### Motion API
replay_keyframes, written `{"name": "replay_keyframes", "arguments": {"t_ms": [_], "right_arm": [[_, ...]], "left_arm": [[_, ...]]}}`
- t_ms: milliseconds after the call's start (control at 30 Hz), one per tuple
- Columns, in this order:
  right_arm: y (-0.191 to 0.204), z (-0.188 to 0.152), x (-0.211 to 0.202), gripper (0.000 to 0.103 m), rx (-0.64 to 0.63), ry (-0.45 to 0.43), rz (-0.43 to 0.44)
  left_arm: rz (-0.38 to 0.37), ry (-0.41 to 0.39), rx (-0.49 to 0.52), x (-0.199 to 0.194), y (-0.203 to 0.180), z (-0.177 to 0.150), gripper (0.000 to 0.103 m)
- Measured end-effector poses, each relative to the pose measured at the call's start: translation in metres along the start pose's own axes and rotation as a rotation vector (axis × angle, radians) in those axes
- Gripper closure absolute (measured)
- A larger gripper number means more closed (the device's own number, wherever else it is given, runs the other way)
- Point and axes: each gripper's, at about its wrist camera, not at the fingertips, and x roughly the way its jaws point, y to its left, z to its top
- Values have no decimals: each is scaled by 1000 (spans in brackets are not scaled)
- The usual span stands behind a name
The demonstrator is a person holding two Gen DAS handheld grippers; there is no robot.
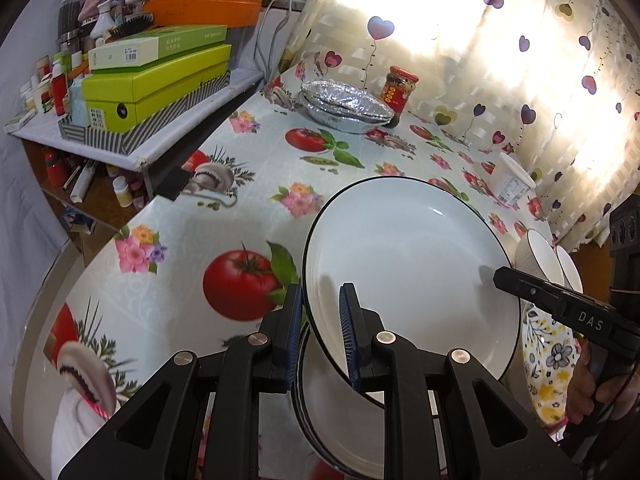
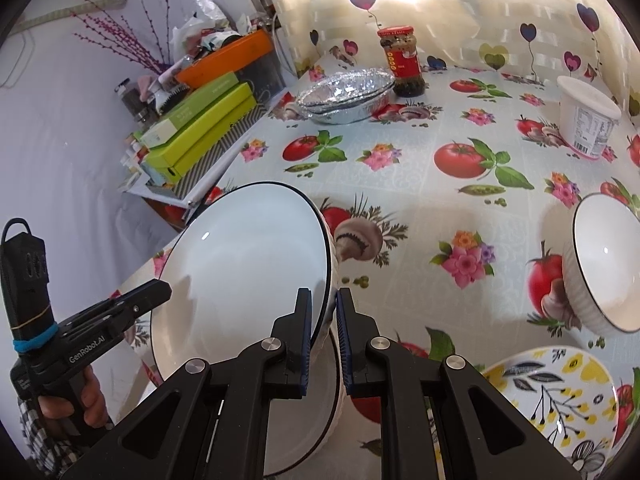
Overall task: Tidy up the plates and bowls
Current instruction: 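Lower the white plate stack toward the other white plate with both tools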
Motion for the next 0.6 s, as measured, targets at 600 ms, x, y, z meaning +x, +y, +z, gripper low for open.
{"name": "replay_keyframes", "arguments": {"t_ms": [600], "right_arm": [[2, -29, -3, 90, 5, 4, -16]], "left_arm": [[-16, 12, -22, -6, 3, -26, 83]]}}
